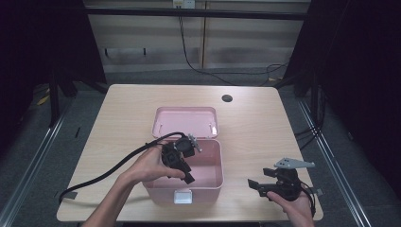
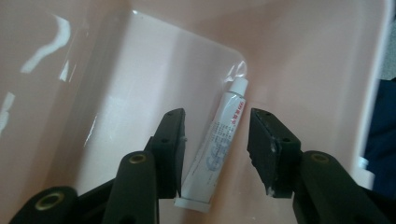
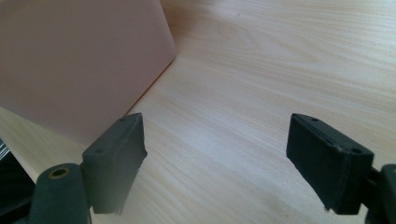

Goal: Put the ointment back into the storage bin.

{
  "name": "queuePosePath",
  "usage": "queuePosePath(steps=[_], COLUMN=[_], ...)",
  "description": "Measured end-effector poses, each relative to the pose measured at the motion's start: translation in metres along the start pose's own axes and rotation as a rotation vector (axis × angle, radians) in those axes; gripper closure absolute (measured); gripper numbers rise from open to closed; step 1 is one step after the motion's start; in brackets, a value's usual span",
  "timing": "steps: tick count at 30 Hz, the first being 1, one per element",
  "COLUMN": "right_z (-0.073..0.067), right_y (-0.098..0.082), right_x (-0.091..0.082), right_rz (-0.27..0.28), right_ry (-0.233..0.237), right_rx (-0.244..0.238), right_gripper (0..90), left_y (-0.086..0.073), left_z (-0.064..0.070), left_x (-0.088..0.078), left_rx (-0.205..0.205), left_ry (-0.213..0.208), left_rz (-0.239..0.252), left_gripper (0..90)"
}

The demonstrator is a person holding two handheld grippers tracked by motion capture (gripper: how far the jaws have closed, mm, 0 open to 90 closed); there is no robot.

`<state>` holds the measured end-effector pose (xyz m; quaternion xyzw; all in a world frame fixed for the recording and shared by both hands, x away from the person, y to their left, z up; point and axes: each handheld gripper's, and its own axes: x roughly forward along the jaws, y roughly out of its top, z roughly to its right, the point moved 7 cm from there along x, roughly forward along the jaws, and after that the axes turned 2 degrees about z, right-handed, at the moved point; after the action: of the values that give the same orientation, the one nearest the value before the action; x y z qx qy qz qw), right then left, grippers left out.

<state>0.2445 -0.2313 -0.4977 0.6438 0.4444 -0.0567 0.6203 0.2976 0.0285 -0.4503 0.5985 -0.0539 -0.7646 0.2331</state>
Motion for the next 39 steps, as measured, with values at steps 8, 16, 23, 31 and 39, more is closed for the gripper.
queuePosePath(steps=[8, 16, 23, 31, 39], right_z=[0.0, 0.0, 0.0, 0.0, 0.0], right_y=[0.0, 0.0, 0.0, 0.0, 0.0], right_x=[0.0, 0.0, 0.0, 0.0, 0.0], right_rz=[0.002, -0.001, -0.001, -0.001, -0.001], right_ry=[0.0, 0.0, -0.001, -0.002, -0.001], right_rx=[-0.002, -0.001, -0.001, -0.001, -0.001], right_gripper=[19.1, 19.1, 19.1, 19.1, 19.1], left_y=[-0.002, -0.005, -0.011, -0.018, -0.023], left_z=[0.004, 0.005, 0.003, 0.009, 0.014], left_x=[-0.019, -0.022, -0.037, -0.059, -0.079], left_rx=[0.009, 0.009, -0.01, 0.011, 0.01], left_ry=[0.016, 0.009, 0.026, 0.057, 0.071], left_rz=[0.038, 0.047, 0.061, 0.103, 0.17], left_gripper=[51.4, 50.7, 52.1, 48.5, 45.7])
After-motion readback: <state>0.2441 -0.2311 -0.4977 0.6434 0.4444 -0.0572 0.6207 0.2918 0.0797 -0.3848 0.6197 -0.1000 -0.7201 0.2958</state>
